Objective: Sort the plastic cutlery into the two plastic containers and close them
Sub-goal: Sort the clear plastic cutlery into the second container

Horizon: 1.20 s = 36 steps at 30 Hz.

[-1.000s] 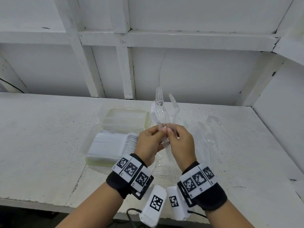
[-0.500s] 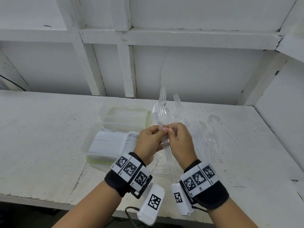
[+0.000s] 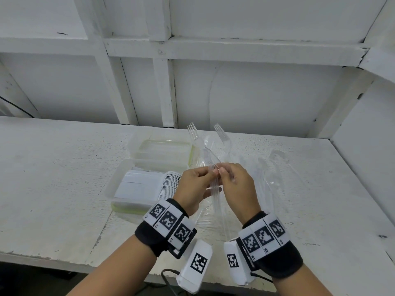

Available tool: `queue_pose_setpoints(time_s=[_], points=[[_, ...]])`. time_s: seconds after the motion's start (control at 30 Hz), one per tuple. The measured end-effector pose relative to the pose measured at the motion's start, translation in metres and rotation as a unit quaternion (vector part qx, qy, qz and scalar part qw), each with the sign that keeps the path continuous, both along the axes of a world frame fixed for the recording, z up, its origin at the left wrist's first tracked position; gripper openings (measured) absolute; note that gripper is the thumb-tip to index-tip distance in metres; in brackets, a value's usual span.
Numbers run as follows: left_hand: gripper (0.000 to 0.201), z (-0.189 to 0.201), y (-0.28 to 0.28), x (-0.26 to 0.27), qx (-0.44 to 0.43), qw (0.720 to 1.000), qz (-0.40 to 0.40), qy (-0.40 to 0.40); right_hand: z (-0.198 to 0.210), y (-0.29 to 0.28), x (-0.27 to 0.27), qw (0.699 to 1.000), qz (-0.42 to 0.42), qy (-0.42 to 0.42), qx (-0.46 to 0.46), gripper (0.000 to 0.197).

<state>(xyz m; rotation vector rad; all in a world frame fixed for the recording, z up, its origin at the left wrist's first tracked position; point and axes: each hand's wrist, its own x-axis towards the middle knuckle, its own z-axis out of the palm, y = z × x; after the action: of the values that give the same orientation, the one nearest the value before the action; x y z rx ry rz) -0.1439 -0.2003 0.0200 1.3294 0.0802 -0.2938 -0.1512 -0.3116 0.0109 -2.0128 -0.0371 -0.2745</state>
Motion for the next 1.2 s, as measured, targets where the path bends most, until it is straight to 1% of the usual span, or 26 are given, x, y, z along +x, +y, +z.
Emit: queue_pose_setpoints(time_s=[0.1,0.17,0.27,0.33,0.4,0.5,0.57,0.67,0.8,0.9,0.97,1.03,1.1,1.2], points=[[0.022,-0.001,0.0,0.002,0.005,1.0,-0.012,0.002,0.002,-0.003,-0.002,1.0,-0.008,-0.004,0.0,0.023],[0.018,0.001,-0.001,0.003,-0.004,1.0,-0.001,0.004,0.002,-0.004,-0.003,0.999,-0.027,-0.03,0.008,0.027],[0.014,0.003,-0.002,0.004,-0.032,0.999,0.024,0.012,-0.003,-0.003,-0.005,0.995,-0.068,-0.074,0.011,0.035],[0.015,0.002,-0.002,0.005,-0.056,0.998,0.034,0.019,-0.007,-0.003,-0.006,0.993,-0.085,-0.085,0.0,0.036],[0.015,0.002,-0.001,0.005,-0.071,0.997,0.036,0.022,-0.01,-0.002,-0.007,0.994,-0.076,-0.075,-0.013,0.035],[0.013,0.003,0.002,0.006,-0.082,0.996,0.024,0.016,-0.015,0.001,-0.007,0.999,-0.023,-0.033,-0.029,0.034],[0.014,0.004,0.005,0.006,-0.078,0.997,0.012,0.012,-0.016,0.0,-0.006,0.998,-0.004,-0.021,-0.054,0.032],[0.015,0.003,0.01,0.007,-0.071,0.997,-0.008,0.018,-0.015,-0.003,-0.005,0.998,0.021,-0.011,-0.06,0.029],[0.012,0.004,0.012,0.008,-0.06,0.998,-0.019,0.025,-0.012,-0.007,-0.002,0.997,0.029,0.007,-0.064,0.027],[0.01,0.003,0.012,0.01,-0.056,0.998,-0.007,0.025,-0.009,-0.009,0.0,0.994,0.047,-0.012,-0.098,0.026],[0.01,0.003,0.012,0.011,-0.048,0.999,0.0,0.024,-0.004,-0.011,-0.001,0.996,0.032,-0.014,-0.078,0.023],[0.009,0.003,0.011,0.013,-0.035,0.999,0.006,0.02,0.002,-0.012,-0.002,0.999,0.014,0.011,-0.046,0.031],[0.009,0.003,0.01,0.013,-0.027,0.999,0.013,0.017,0.006,-0.011,-0.002,0.998,0.004,0.026,-0.051,0.036],[0.013,0.002,0.008,0.014,-0.027,0.999,0.018,0.018,0.003,-0.008,0.005,0.996,-0.018,-0.018,-0.082,0.027]])
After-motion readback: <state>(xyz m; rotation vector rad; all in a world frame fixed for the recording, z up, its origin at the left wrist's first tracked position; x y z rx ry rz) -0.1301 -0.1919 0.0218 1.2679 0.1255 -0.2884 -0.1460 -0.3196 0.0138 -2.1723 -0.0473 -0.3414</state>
